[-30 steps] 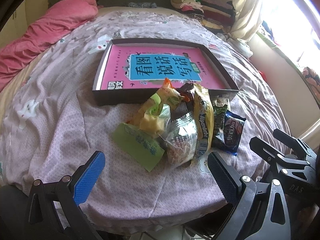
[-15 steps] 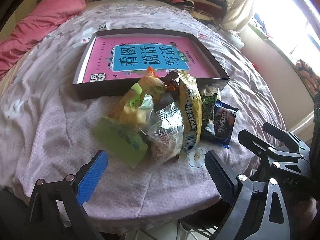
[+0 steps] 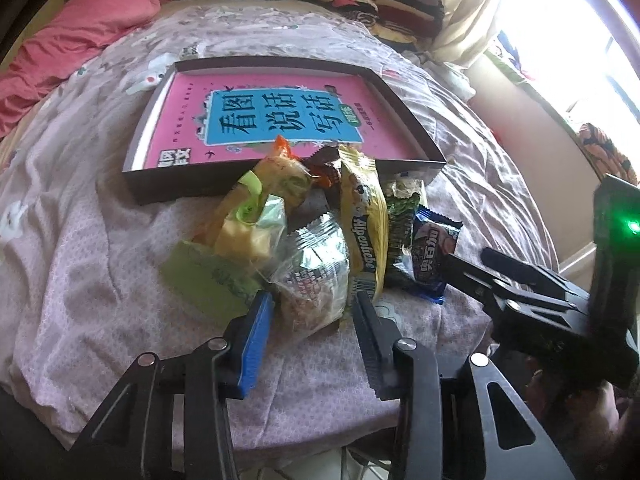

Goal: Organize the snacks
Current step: 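Grasp the blue Oreo pack with the right tool while the left tool grasps the clear cookie bag, then lift the blue pack with the right tool while the left tool carries the cookie bag over the tray, then lower the blue pack into the tray and open the right tool while the left tool releases the cookie bag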

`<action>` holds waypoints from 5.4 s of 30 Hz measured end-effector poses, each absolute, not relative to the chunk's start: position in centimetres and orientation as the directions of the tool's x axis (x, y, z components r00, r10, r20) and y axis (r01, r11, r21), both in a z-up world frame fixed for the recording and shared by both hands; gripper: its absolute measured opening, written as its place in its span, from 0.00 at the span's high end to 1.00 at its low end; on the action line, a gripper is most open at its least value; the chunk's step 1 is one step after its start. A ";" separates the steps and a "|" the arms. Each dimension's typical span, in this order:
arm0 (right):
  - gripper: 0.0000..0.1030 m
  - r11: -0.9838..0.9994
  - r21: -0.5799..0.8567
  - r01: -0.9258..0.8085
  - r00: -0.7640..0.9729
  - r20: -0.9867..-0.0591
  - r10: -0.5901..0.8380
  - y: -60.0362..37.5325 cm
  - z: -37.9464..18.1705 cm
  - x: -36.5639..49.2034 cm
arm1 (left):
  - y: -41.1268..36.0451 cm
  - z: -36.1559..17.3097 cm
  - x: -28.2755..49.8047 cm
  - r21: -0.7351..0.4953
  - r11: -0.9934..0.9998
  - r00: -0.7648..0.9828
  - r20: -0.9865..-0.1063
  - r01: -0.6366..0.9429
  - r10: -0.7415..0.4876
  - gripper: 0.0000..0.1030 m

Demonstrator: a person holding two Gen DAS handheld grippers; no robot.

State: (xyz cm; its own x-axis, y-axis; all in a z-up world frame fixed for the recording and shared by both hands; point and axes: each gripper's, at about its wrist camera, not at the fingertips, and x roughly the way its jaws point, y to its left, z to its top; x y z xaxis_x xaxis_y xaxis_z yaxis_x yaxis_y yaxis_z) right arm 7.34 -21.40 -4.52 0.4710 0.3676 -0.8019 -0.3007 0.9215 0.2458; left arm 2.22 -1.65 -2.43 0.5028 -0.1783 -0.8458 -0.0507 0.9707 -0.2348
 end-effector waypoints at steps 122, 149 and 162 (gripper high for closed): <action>0.78 0.867 0.370 -0.333 0.600 -0.626 0.498 -19.5 -1.9 19.0 | 9.7 -2.7 12.1 -0.393 0.896 0.666 -0.727 -0.209 -0.164 0.75; 0.72 0.871 0.368 -0.324 0.491 -0.722 0.488 -18.0 -4.9 19.5 | 8.4 -4.1 12.7 -0.350 0.917 0.614 -0.772 -0.192 -0.166 0.75; 0.64 0.916 0.255 -0.308 0.528 -0.755 0.388 -18.2 -4.7 19.1 | 8.1 -4.0 12.9 -0.313 0.932 0.600 -0.787 -0.183 -0.146 0.71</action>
